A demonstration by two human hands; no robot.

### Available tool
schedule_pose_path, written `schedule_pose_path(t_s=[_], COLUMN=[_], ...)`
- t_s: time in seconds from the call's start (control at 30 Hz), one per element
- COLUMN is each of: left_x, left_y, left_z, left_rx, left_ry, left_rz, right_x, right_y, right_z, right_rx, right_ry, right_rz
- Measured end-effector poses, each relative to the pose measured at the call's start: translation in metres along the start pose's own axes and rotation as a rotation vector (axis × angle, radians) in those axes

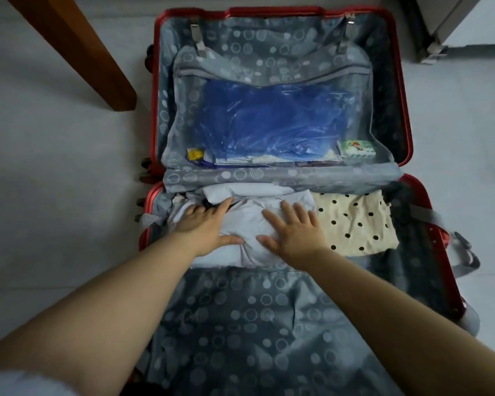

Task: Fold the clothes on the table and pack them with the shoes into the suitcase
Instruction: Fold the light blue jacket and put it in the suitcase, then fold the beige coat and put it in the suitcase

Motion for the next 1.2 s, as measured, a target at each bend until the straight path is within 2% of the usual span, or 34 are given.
schedule_pose_path(t_s=[0.07,0.17,0.37,0.5,0.67,0.77,0.9,1.07,1.2], left_x=[-0.004,0.011,0.084,0.162,0.273,0.339,0.397,0.410,0.397], left_y=[0.006,0.024,0.087,0.146,0.208,0.230,0.225,0.175,0.102], left_z=[0.000,-0.023,-0.169,-0.285,-0.420,-0.490,-0.564,-0.673,-0.762], left_rx=[0.047,0.120,0.116,0.101,0.141,0.116,0.093,0.064,0.116], left_ry=[-0.027,0.021,0.115,0.126,0.182,0.286,0.443,0.618,0.617], left_rz=[0.065,0.095,-0.015,-0.075,-0.130,-0.155,-0.161,-0.144,-0.117], right_x=[0.008,0.029,0.093,0.177,0.302,0.364,0.420,0.445,0.448], right_y=[-0.006,-0.011,-0.013,-0.020,-0.027,-0.044,-0.092,-0.190,-0.274], right_z=[0.006,-0.019,-0.175,-0.298,-0.438,-0.513,-0.572,-0.623,-0.658], right_rx=[0.010,-0.025,-0.071,-0.110,-0.140,-0.107,-0.057,0.017,0.083], right_ry=[-0.004,-0.008,-0.109,-0.143,-0.069,0.015,0.168,0.330,0.387], right_rz=[-0.051,-0.006,0.054,0.128,0.178,0.158,0.198,0.276,0.282])
Point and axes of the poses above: each hand's wrist, its own z-axis towards the middle knuckle, its own x-axis out of the back of the hand, y = z × x, the point moved 4 cm from there along z, towards the middle knuckle, and after that the axes turned 13 degrees about -x, right-handed, at the moved point
